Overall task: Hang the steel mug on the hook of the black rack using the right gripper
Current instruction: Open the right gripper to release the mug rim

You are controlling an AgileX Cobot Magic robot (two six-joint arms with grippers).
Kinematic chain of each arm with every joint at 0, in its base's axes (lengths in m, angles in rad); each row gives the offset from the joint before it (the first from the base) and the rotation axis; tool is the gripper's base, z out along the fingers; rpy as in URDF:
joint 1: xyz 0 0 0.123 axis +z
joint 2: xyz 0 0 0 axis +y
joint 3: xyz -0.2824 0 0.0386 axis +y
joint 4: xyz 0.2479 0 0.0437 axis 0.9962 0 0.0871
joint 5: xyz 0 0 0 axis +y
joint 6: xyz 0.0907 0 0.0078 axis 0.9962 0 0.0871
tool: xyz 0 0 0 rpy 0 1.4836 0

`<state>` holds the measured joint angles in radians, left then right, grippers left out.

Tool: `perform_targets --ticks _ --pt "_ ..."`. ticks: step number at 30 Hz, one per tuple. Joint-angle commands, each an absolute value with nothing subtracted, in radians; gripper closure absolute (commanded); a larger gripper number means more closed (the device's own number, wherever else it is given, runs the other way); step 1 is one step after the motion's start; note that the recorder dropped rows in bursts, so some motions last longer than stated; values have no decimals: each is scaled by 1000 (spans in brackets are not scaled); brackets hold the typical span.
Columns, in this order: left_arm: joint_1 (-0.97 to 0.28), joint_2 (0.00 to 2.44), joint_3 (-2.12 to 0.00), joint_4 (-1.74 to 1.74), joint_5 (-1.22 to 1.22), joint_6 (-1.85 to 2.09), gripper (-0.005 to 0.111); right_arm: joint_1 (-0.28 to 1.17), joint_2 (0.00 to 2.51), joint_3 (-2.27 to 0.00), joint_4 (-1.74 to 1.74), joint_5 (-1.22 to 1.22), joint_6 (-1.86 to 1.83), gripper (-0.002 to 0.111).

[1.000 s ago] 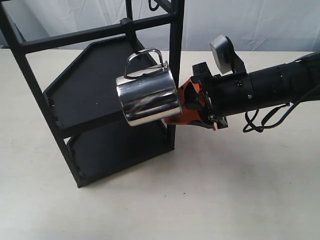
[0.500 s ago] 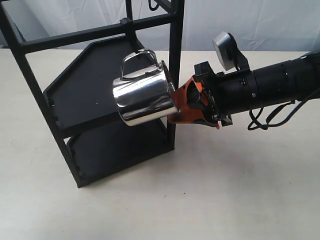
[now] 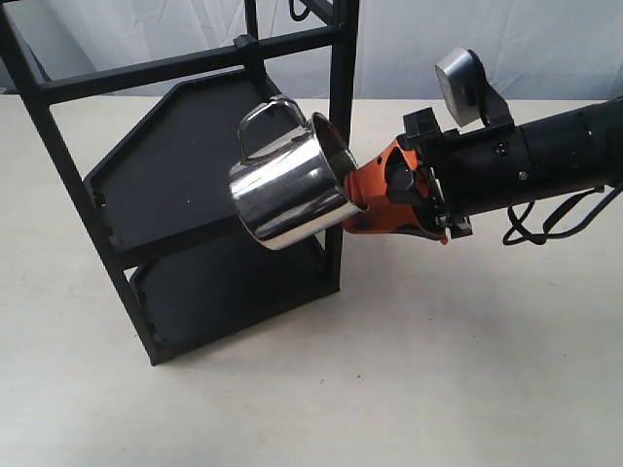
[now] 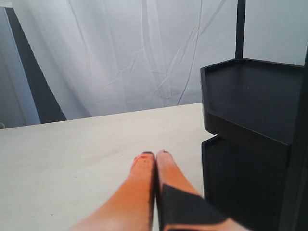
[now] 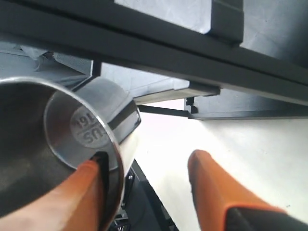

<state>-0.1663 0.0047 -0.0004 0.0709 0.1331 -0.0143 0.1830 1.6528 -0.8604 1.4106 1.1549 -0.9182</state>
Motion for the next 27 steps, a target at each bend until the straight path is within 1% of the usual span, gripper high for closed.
perform_targets --ticks 1,11,17,27 --pt "-171 0 0 72 128 -17 105 175 1629 -855 1395 1171 -927 58" --pt "-171 0 0 72 128 -17 105 173 1578 -855 1394 1164 -931 58" --pt "-171 0 0 72 128 -17 105 93 1515 -855 1386 1175 -912 58" --pt "-171 0 0 72 128 -17 105 89 1425 -855 1225 1189 -821 58"
